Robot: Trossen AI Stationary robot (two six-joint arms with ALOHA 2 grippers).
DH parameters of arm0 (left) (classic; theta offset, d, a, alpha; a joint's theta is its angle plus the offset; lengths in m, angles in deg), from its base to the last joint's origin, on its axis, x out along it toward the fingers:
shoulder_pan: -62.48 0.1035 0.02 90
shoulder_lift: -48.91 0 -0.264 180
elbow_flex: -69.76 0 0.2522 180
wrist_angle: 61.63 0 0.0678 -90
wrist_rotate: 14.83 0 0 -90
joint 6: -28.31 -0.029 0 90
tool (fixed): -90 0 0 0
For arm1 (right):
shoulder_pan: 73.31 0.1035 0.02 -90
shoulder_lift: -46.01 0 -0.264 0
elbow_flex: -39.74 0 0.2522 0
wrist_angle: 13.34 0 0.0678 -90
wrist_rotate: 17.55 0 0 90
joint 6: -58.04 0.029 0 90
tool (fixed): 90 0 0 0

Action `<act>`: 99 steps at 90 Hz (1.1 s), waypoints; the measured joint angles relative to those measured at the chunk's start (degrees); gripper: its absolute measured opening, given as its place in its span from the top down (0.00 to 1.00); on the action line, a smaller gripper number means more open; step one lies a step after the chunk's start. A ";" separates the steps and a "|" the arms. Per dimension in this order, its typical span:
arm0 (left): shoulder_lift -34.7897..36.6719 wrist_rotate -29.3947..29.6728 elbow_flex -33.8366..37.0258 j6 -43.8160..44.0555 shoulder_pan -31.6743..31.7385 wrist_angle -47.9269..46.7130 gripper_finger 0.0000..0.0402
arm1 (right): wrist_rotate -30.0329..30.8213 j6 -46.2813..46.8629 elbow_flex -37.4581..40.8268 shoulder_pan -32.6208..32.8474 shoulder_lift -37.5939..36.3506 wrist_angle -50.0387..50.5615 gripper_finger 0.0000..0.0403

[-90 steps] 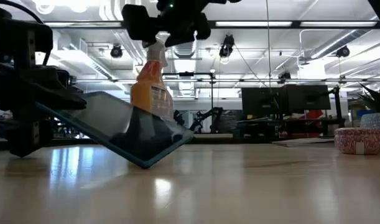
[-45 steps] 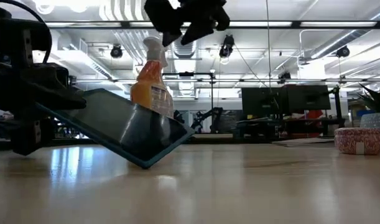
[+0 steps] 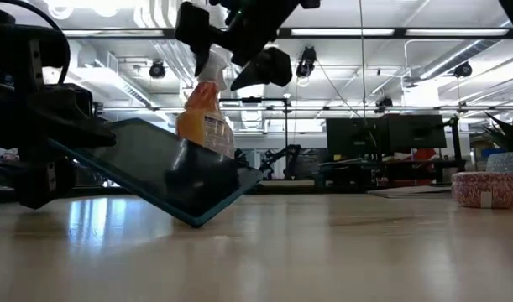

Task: Apply microfiber cloth
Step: Spray the front and back of the tablet with the spray cleaning bottle

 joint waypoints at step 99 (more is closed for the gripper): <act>-0.04 2.56 -0.22 -0.54 0.13 -0.02 0.97 | -13.43 -29.04 -0.04 -6.58 3.67 -5.44 0.15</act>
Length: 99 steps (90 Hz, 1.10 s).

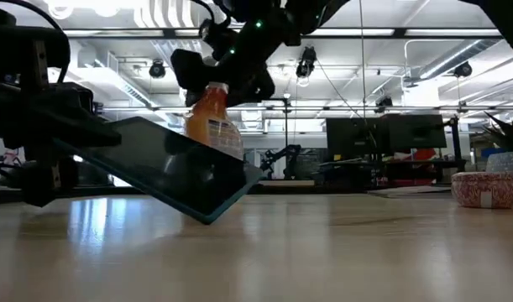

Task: Apply microfiber cloth
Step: Spray the front and back of the tablet with the spray cleaning bottle

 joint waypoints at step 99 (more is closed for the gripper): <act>0.68 -2.62 0.11 1.57 0.04 0.17 0.97 | -17.48 -16.80 0.28 4.65 -12.09 32.70 0.47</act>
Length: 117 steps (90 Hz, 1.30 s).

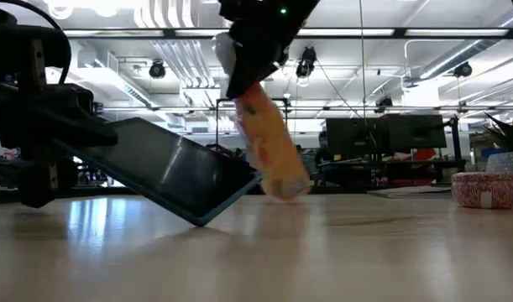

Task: Apply microfiber cloth
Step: Spray the front and back of the tablet with the spray cleaning bottle

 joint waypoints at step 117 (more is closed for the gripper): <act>29.85 -5.40 -6.97 -28.45 22.52 -31.58 0.97 | -24.37 0.46 5.03 11.45 -9.30 -0.29 0.49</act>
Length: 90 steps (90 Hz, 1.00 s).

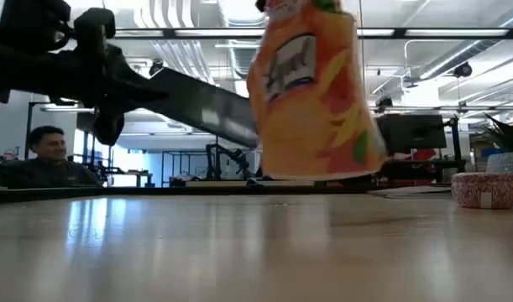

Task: Apply microfiber cloth
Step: Spray the front and back of the tablet with the spray cleaning bottle

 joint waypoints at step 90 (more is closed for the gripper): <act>-5.07 -28.06 -33.95 10.94 6.10 -69.74 0.97 | 6.58 7.18 8.60 0.44 0.06 -14.54 0.27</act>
